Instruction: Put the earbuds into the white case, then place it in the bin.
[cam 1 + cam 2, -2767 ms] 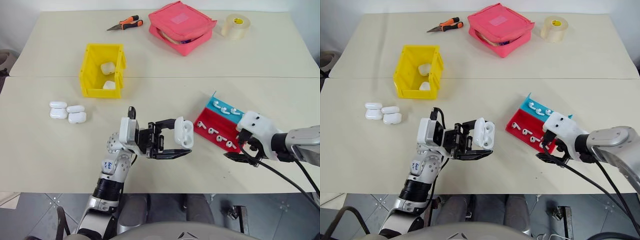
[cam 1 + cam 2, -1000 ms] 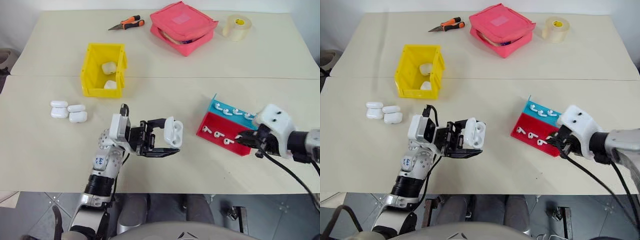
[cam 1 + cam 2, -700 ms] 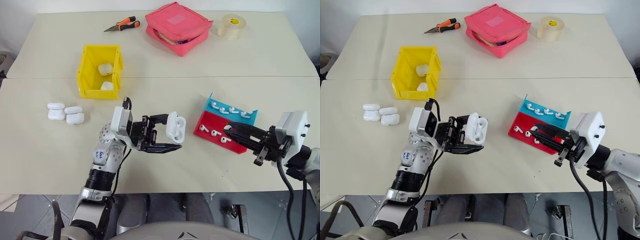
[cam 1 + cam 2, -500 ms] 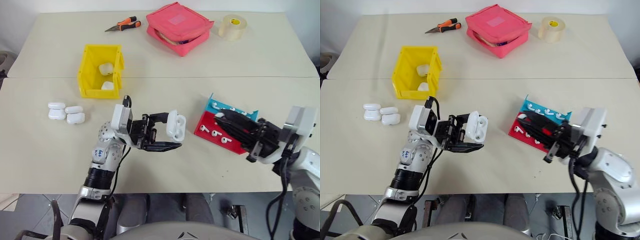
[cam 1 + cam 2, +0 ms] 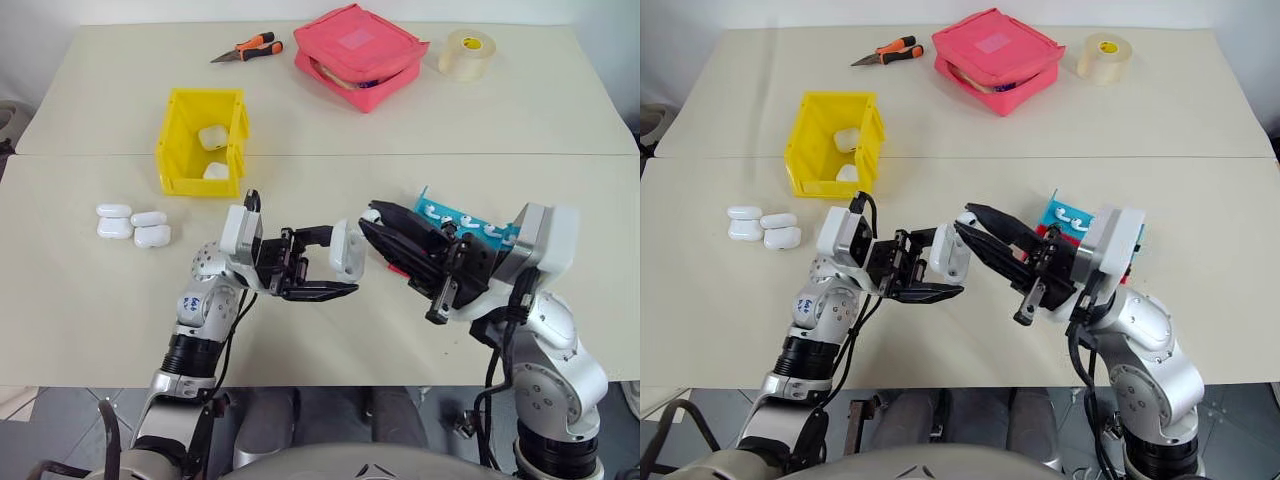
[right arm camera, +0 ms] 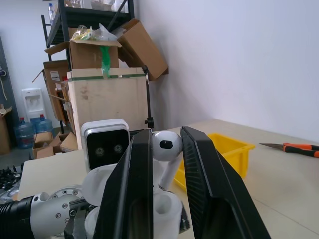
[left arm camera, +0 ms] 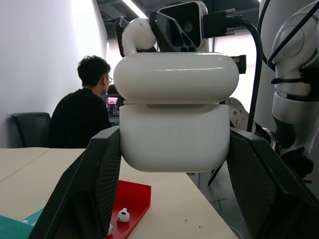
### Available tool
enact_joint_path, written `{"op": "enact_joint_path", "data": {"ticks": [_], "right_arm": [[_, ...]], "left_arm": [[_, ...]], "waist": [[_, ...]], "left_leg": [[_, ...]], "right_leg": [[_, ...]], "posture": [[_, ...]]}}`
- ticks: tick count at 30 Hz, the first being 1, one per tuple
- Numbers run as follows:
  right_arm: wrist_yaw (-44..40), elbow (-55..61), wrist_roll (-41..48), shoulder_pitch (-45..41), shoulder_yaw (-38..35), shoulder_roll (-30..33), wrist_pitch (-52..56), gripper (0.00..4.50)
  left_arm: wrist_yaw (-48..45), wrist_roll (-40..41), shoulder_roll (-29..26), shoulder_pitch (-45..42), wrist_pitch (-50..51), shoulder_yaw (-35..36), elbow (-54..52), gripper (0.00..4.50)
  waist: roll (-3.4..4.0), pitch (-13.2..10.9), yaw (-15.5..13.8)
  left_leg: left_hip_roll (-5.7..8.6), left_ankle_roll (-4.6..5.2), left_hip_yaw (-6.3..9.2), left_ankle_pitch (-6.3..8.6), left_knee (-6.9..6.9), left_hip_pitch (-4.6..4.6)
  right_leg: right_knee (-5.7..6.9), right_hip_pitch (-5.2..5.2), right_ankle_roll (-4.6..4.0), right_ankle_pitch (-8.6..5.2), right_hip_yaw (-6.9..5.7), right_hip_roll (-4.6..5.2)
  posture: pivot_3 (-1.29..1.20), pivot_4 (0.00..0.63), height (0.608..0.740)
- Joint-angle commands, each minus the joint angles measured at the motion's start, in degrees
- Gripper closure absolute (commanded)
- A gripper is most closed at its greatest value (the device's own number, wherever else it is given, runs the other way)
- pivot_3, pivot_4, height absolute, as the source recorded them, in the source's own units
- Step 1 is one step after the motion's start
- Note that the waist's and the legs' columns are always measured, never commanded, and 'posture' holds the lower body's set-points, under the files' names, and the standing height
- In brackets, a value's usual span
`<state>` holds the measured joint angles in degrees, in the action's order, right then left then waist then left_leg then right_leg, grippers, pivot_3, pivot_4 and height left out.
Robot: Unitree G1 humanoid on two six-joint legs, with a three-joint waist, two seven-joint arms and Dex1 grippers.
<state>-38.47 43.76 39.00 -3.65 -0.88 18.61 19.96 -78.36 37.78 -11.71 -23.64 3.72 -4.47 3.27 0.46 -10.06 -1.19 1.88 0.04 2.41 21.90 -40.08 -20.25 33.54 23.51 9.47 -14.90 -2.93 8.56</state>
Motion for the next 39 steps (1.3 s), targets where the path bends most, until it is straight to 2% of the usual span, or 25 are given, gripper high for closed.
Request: {"op": "enact_joint_path", "data": {"ticks": [1, 21, 28, 39], "right_arm": [[-0.23, -0.15, -0.72, 0.97, 0.59, 0.03, -2.79, 4.04], [-0.74, -5.90, -4.72, 1.54, 5.35, 0.50, -7.92, 4.04], [-0.05, -7.37, -5.11, 1.79, 3.63, 1.99, -7.67, 4.04], [-1.29, -3.63, 1.08, 1.19, -0.48, 6.69, -4.56, 0.35]], "left_arm": [[0.27, 0.11, 0.48, -0.52, -0.02, -0.03, -0.79, 1.72], [-0.52, -0.06, 1.35, -0.82, -0.64, -0.17, -0.19, 1.72], [-0.80, -0.44, 2.57, -1.59, -1.97, 0.25, 1.07, 1.72], [-1.94, -1.45, 3.53, -2.42, -3.81, 0.30, 3.59, 1.72]], "waist": [[0.00, 0.00, -0.03], [0.00, 0.00, 0.01], [0.00, 0.00, 0.01], [-0.01, 0.00, -0.06]], "left_leg": [[0.00, 0.00, 0.00, 0.00, 0.00, 0.00], [0.00, 0.00, -0.01, 0.00, 0.00, 0.01], [0.00, 0.00, -0.02, 0.00, 0.00, 0.00], [0.00, 0.01, -0.02, 0.00, 0.01, 0.00]], "right_leg": [[0.00, 0.00, 0.00, 0.00, 0.00, 0.00], [0.00, 0.00, -0.01, 0.00, 0.00, 0.00], [0.00, 0.00, -0.01, 0.00, 0.00, 0.00], [-0.02, 0.00, -0.01, -0.01, 0.00, 0.00]], "posture": [[0.00, 0.150, 0.740], [0.00, 0.150, 0.740], [0.00, 0.150, 0.740], [0.00, 0.150, 0.740]]}}
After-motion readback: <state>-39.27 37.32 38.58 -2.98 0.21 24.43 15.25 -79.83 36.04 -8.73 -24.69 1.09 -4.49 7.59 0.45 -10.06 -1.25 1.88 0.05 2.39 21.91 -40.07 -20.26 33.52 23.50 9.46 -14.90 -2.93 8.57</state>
